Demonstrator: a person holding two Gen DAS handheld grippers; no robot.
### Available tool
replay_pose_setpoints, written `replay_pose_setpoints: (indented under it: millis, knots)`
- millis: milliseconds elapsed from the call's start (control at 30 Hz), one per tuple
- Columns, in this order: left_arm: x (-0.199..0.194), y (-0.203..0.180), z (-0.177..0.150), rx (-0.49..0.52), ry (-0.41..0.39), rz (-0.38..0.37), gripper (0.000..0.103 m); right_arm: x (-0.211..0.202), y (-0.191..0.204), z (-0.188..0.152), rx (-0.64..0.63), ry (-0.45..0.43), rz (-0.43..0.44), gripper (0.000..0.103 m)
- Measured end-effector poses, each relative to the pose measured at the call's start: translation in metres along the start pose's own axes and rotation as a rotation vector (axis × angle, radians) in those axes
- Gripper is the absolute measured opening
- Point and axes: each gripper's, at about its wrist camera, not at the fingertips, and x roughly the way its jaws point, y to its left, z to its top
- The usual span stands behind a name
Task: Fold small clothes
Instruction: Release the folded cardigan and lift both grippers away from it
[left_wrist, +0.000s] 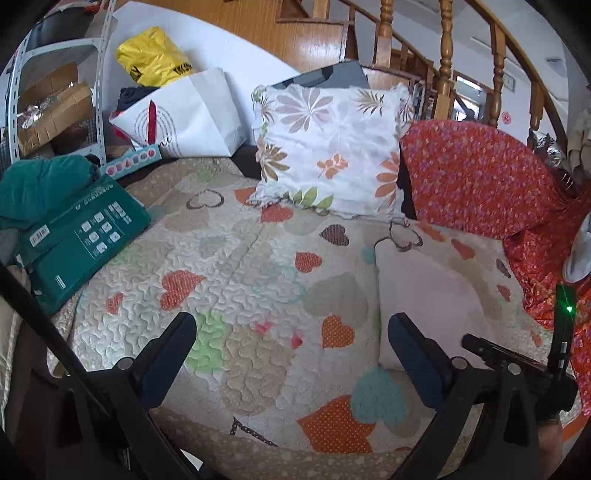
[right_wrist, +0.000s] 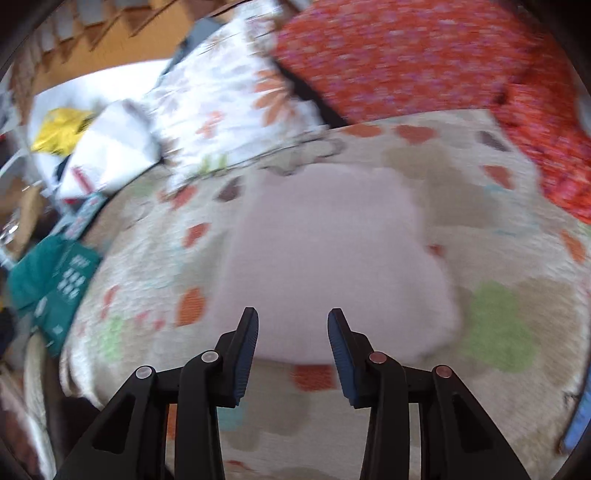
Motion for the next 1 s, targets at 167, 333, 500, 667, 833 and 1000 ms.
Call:
replay_pose_setpoints:
  millis: [167, 333, 500, 667, 833, 1000]
  knots:
    - [0.017, -0.008, -0.002, 0.019, 0.049, 0.009, 0.103, 0.055, 0.017, -0.010, -0.059, 0.152, 0.089, 0.042]
    - [0.024, -0.021, 0.000, 0.063, 0.047, 0.045, 0.103, 0.068, 0.023, -0.010, -0.140, 0.205, 0.038, 0.039]
    - [0.035, -0.043, -0.003, 0.104, 0.071, 0.044, 0.103, 0.050, 0.022, 0.025, -0.194, 0.085, -0.015, 0.041]
    - [0.037, -0.062, -0.008, 0.169, 0.071, 0.044, 0.103, 0.068, -0.029, 0.043, -0.088, 0.033, -0.211, 0.045]
    - [0.043, -0.076, -0.007, 0.166, 0.039, 0.073, 0.103, 0.065, -0.086, 0.040, 0.133, 0.042, -0.179, 0.048]
    - [0.047, -0.102, -0.005, 0.181, -0.012, 0.077, 0.103, 0.047, -0.081, 0.047, 0.111, -0.015, -0.175, 0.051]
